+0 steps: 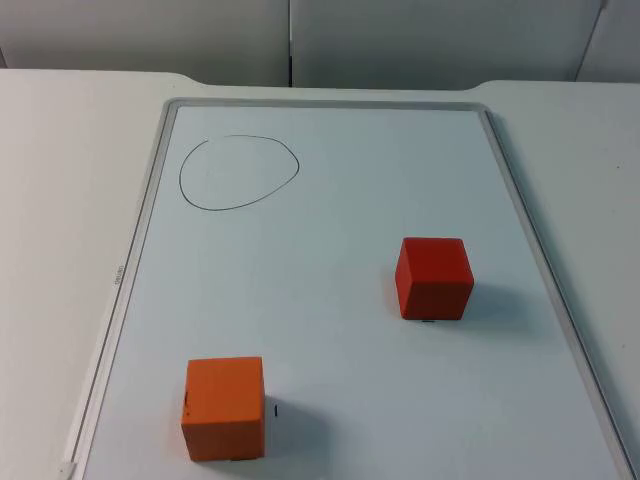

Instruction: Pick up one cube with the left hand and another cube with the right hand. First place the cube in the right hand at the target position, then stack the cube in the left hand on top.

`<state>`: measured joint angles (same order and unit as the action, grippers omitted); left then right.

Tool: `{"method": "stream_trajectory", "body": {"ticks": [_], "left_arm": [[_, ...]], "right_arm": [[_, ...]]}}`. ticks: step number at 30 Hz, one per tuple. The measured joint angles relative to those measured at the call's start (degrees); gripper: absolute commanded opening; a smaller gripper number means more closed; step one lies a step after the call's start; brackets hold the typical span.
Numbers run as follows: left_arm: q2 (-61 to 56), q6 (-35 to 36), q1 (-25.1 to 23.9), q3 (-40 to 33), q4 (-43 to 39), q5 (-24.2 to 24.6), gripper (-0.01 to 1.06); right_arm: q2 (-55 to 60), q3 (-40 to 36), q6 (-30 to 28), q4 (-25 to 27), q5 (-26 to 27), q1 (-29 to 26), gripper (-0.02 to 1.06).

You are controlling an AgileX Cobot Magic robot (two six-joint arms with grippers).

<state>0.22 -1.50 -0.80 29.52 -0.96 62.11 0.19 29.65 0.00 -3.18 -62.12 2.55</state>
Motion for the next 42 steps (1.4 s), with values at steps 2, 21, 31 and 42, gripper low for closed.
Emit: {"method": "stream_trajectory", "body": {"ticks": [2,21,31,42], "left_arm": [[0.0,0.0,0.0,0.0,0.0,0.0,1.05],[0.0,0.0,0.0,0.0,0.0,0.0,1.05],[0.0,0.0,0.0,0.0,0.0,0.0,1.05],[0.0,0.0,0.0,0.0,0.0,0.0,1.05]], "right_arm": [[0.96,0.11,0.0,0.0,0.0,0.0,1.04],[36.94,19.84,-10.61,11.78,15.71,1.27,1.04],[61.99,35.15,-13.61,16.07,16.41,9.3,1.02],[84.56,46.42,-9.52,15.94,17.17,20.77,1.01]]}}
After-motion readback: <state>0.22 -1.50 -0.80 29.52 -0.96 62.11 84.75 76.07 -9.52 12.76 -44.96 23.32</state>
